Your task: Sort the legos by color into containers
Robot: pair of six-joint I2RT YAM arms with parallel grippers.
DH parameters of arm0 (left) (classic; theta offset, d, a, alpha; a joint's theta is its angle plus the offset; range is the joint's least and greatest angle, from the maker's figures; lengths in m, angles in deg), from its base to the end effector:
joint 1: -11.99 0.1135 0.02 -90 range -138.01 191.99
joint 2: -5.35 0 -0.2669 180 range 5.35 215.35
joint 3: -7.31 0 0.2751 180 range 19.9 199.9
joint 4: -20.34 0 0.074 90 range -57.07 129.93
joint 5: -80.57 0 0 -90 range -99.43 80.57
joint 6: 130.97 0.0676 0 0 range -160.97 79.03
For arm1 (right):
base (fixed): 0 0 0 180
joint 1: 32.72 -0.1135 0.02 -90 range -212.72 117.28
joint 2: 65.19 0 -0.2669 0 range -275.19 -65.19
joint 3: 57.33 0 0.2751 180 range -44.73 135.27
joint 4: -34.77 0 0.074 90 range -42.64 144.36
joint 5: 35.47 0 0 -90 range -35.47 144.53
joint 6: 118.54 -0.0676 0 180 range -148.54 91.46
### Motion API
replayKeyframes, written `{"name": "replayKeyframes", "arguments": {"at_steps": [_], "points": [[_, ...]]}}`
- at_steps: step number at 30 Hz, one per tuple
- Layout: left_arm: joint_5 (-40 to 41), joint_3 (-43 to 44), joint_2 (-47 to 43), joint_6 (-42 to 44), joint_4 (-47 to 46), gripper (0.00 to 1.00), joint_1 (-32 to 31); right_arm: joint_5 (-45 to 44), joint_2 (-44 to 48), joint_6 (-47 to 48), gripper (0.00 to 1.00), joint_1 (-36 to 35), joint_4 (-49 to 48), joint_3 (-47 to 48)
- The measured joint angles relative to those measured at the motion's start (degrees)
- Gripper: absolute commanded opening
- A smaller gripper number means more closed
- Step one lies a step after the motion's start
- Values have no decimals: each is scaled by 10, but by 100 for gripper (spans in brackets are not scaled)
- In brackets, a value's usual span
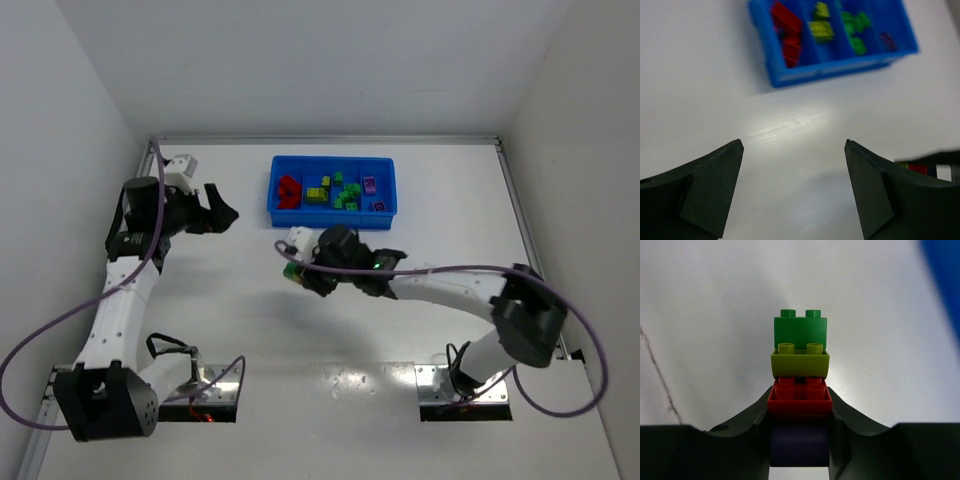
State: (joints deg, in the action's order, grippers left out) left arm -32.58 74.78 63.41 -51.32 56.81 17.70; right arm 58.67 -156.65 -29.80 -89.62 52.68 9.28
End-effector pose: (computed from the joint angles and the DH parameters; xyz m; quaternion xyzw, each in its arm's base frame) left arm 0.2727 0.0006 0.3230 -0.0130 0.8420 -0.1917 0.5041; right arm 0.2036 0.3212 0.1687 -0.4401 0.8030 0.2235 0.3338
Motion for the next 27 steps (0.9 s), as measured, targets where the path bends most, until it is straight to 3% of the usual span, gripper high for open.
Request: {"name": "replayKeyframes", "arguments": {"at_steps": [6, 13, 20, 27], "points": [[-267, -32, 134, -53, -92, 88, -30, 73, 148, 75, 0, 78, -34, -24], [-449, 89, 268, 8, -85, 88, -97, 253, 127, 90, 0, 148, 53, 16], [-552, 163, 329, 83, -74, 85, -104, 392, 73, 75, 0, 217, 143, 103], [-560, 163, 357, 130, -45, 83, -127, 522, 11, -3, 0, 287, 136, 158]]}}
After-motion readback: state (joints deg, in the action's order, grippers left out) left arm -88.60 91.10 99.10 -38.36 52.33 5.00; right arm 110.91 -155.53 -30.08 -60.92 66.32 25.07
